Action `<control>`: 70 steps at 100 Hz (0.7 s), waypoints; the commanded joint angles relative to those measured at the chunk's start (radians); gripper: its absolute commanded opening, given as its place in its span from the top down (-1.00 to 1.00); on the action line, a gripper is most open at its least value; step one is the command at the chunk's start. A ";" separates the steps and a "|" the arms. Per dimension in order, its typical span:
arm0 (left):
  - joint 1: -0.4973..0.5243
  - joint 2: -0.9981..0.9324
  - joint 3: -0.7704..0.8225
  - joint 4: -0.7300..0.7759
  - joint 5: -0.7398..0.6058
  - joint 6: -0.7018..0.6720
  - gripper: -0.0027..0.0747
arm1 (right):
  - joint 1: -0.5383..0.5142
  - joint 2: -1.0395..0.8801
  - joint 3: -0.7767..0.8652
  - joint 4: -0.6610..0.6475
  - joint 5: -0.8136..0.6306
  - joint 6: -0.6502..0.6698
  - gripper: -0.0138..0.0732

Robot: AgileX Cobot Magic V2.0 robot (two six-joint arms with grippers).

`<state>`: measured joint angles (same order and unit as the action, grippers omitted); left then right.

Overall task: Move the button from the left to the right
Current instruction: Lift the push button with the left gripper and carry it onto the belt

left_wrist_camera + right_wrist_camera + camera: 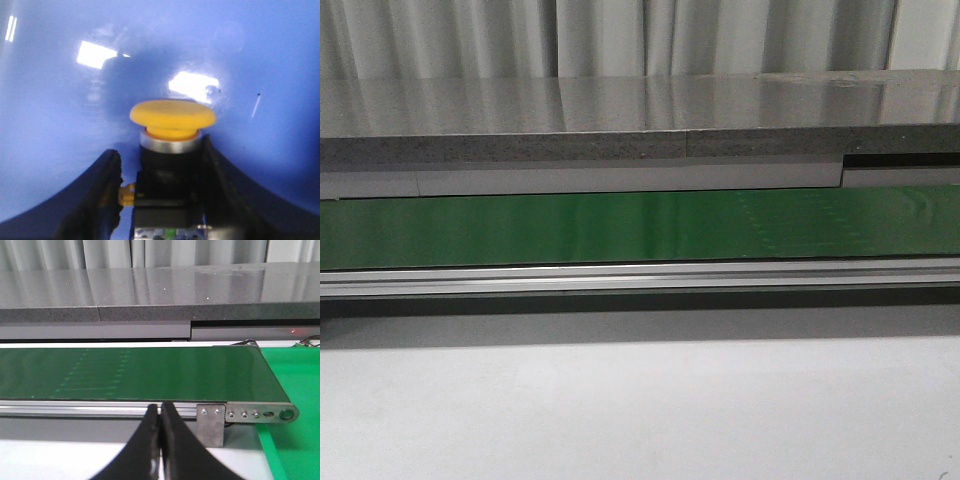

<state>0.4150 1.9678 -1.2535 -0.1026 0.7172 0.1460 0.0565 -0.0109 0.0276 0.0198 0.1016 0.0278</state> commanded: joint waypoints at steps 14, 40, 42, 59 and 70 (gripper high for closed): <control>0.002 -0.034 -0.033 0.000 -0.026 0.000 0.51 | 0.002 -0.014 -0.017 -0.009 -0.084 0.000 0.84; 0.002 -0.034 -0.120 0.000 0.067 0.000 0.51 | 0.002 -0.014 -0.017 -0.009 -0.084 0.000 0.84; 0.002 -0.034 -0.132 0.000 0.082 0.000 0.51 | 0.002 -0.014 -0.017 -0.009 -0.084 0.000 0.84; -0.001 -0.049 -0.236 -0.037 0.188 0.005 0.51 | 0.002 -0.014 -0.017 -0.009 -0.084 0.000 0.84; -0.020 -0.081 -0.271 -0.053 0.229 0.033 0.51 | 0.002 -0.014 -0.017 -0.009 -0.084 0.000 0.84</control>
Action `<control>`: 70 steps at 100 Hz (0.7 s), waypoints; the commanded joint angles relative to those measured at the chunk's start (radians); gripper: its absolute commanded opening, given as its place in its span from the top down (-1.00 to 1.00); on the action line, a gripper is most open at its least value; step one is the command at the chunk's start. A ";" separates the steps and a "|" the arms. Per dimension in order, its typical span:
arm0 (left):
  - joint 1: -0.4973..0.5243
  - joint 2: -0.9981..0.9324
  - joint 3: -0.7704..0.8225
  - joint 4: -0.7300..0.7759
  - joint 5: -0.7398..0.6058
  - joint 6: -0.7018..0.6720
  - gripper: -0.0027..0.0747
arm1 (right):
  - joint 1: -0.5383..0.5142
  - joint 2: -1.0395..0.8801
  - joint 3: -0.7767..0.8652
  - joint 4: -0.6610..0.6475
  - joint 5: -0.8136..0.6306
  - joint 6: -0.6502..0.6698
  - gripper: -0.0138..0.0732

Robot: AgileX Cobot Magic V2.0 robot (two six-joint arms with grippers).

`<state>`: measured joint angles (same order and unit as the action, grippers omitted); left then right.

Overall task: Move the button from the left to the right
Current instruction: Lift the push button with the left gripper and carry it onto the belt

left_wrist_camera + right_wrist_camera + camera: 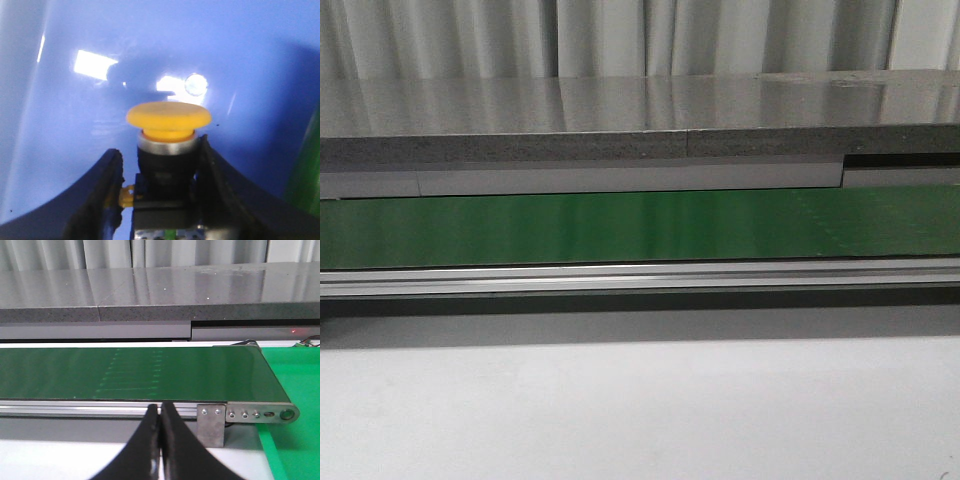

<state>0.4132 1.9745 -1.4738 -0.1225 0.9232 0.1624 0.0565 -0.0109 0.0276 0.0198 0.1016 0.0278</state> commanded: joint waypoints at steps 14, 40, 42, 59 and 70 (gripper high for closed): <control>-0.070 -0.136 -0.057 -0.036 0.033 0.019 0.51 | 0.002 -0.014 -0.017 -0.009 -0.084 0.000 0.84; -0.200 -0.148 -0.054 -0.025 0.061 0.019 0.51 | 0.002 -0.014 -0.017 -0.009 -0.084 0.000 0.84; -0.210 -0.148 -0.054 -0.017 0.061 0.019 0.51 | 0.002 -0.014 -0.017 -0.009 -0.084 0.000 0.84; -0.265 -0.142 -0.054 0.025 0.063 0.019 0.51 | 0.002 -0.014 -0.017 -0.009 -0.084 0.000 0.84; -0.267 -0.123 -0.054 0.025 0.087 0.015 0.49 | 0.002 -0.014 -0.017 -0.009 -0.084 0.000 0.84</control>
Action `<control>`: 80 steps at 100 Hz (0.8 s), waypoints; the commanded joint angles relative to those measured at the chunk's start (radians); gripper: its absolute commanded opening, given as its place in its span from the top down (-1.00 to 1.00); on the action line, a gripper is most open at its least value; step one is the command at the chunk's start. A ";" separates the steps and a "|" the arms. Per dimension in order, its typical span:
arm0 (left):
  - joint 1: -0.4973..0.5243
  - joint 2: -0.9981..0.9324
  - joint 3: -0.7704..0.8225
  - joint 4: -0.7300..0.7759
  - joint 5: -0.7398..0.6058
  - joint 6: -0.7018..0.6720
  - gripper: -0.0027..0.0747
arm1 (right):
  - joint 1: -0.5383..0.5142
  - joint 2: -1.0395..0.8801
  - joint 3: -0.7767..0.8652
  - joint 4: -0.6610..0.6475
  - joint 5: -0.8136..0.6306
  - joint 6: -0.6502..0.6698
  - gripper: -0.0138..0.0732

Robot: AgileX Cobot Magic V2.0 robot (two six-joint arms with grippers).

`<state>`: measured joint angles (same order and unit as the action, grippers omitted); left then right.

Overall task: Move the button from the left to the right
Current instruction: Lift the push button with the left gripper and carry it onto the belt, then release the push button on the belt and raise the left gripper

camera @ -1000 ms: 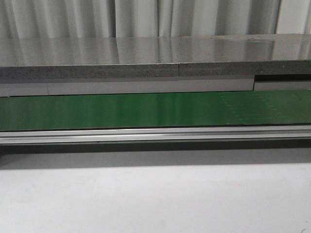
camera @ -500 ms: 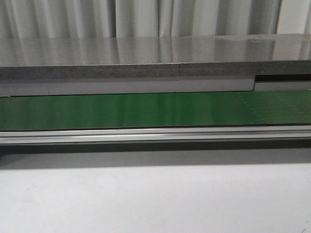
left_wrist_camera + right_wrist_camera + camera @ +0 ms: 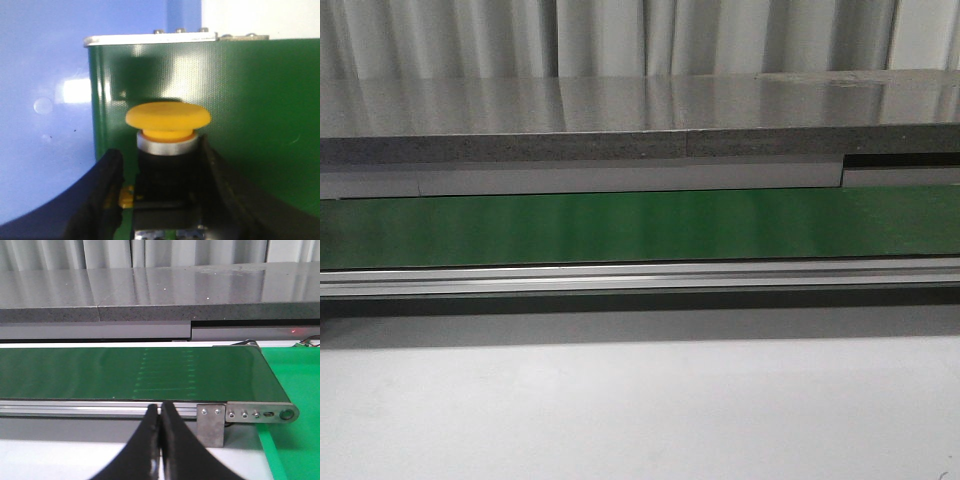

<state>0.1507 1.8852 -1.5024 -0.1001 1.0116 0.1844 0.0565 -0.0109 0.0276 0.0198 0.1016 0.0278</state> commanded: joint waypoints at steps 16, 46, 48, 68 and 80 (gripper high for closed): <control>-0.005 -0.022 -0.023 0.003 0.013 -0.007 0.20 | 0.002 -0.014 -0.017 -0.009 -0.084 0.000 0.84; -0.005 -0.022 -0.025 -0.004 0.026 -0.007 -0.76 | 0.002 -0.014 -0.017 -0.009 -0.084 0.000 0.84; -0.005 -0.022 -0.025 -0.006 0.029 -0.007 -0.76 | 0.002 -0.014 -0.017 -0.009 -0.084 0.000 0.84; -0.017 -0.077 -0.027 -0.026 0.029 -0.006 -0.76 | 0.002 -0.014 -0.017 -0.009 -0.084 0.000 0.84; -0.040 -0.130 -0.027 -0.030 0.029 -0.006 -0.76 | 0.002 -0.014 -0.017 -0.009 -0.084 0.000 0.84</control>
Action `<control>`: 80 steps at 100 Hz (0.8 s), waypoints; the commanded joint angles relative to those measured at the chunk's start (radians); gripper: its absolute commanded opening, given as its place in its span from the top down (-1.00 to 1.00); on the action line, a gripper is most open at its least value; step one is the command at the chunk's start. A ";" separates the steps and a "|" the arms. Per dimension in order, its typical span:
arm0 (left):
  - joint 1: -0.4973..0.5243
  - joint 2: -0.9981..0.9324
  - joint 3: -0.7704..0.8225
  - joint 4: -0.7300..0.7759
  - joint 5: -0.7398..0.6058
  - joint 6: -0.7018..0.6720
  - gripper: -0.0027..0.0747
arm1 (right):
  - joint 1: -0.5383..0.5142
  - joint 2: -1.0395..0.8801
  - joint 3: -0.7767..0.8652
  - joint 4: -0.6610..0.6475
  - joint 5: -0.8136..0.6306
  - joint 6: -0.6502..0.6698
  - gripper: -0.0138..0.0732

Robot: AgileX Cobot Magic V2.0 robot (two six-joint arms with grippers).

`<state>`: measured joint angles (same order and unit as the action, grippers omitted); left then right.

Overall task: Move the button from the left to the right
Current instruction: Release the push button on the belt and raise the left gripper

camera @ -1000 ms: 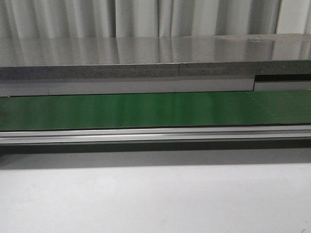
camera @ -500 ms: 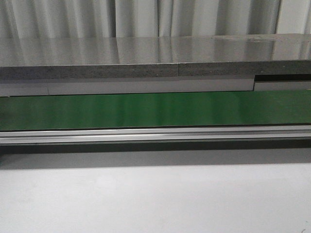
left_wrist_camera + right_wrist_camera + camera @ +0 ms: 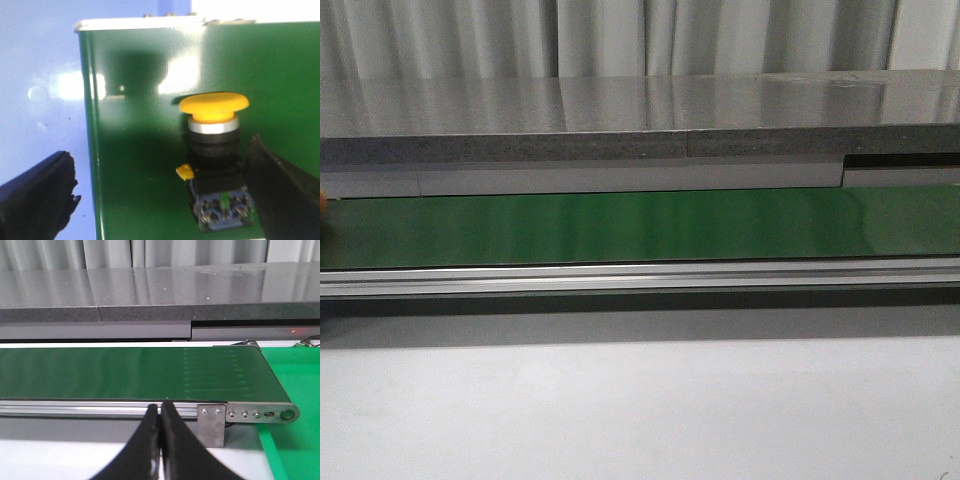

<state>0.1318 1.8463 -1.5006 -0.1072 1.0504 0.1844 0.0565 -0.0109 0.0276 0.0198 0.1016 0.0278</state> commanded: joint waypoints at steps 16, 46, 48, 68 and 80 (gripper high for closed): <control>-0.057 -0.167 -0.027 -0.023 -0.006 -0.006 -0.76 | 0.002 -0.014 -0.017 -0.009 -0.084 0.000 0.84; -0.104 -0.380 0.084 -0.023 -0.094 -0.006 -0.75 | 0.002 -0.014 -0.017 -0.009 -0.084 0.000 0.84; -0.106 -0.401 0.095 -0.023 -0.105 -0.006 -0.75 | 0.002 -0.014 -0.017 -0.009 -0.084 0.000 0.84; -0.127 -0.632 0.309 -0.037 -0.298 -0.006 -0.75 | 0.002 -0.014 -0.017 -0.009 -0.084 0.000 0.84; -0.127 -0.798 0.453 -0.056 -0.412 -0.006 -0.75 | 0.002 -0.014 -0.017 -0.009 -0.084 0.000 0.84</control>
<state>0.0135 1.1739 -1.1105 -0.1354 0.7795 0.1844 0.0565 -0.0109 0.0276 0.0198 0.1016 0.0278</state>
